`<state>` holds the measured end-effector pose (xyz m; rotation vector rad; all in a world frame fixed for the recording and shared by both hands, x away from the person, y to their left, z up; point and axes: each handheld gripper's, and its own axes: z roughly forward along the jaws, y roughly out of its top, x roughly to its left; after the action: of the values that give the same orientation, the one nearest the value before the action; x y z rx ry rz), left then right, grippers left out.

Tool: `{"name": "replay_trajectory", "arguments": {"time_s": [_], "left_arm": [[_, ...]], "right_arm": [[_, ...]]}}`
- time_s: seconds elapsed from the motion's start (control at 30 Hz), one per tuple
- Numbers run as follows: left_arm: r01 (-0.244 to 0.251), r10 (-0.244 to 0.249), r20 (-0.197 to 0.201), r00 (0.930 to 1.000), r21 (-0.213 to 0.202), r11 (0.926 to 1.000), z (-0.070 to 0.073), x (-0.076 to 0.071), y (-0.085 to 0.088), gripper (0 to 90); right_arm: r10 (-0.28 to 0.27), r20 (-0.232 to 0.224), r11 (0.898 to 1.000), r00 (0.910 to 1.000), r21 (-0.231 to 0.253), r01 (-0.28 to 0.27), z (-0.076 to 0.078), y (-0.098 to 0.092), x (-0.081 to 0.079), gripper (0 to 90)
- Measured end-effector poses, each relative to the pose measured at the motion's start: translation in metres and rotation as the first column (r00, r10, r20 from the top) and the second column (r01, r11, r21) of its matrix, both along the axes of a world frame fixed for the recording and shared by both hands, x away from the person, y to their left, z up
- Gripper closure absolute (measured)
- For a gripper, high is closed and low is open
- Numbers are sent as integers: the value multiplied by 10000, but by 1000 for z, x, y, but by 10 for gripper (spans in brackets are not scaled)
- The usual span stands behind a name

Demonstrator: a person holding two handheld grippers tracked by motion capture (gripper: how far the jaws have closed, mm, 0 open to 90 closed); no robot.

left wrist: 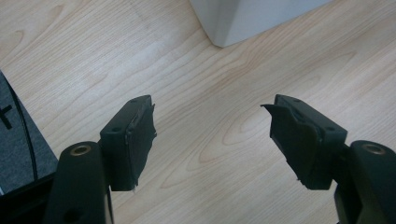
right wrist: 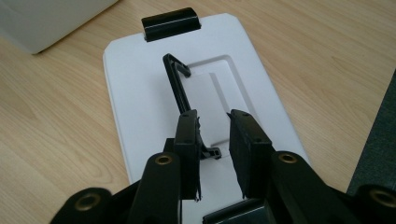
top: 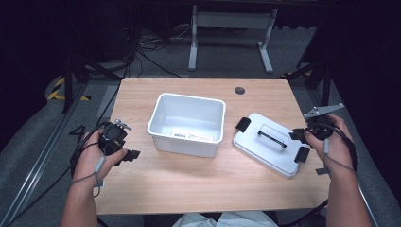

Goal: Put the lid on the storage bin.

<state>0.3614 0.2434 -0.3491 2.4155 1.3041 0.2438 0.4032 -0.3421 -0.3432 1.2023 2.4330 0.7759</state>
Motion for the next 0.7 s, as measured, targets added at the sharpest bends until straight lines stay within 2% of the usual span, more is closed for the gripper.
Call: {"name": "replay_trajectory", "arguments": {"time_s": [0.3, 0.47, 0.57, 0.7], "left_arm": [[20, -20, -2, 10000, -76, 10000, 1, -1, -2, 302], [-40, 40, -10, 10000, -96, 9999, 1, -1, -2, 297], [74, -74, 25, 10000, -80, 9999, 2, -2, -2, 296], [100, -100, 51, 9999, -59, 9999, 2, -4, -2, 295]], "right_arm": [[171, -114, 9996, 9998, -236, -173, -7, 7, 5, 724], [134, 217, 9998, 9997, -144, -130, -11, 15, 7, 719], [515, 228, 9985, 9984, -216, -510, -13, 18, 9, 686], [618, -23, 9981, 9981, -62, -618, -15, 24, 11, 611]]}}
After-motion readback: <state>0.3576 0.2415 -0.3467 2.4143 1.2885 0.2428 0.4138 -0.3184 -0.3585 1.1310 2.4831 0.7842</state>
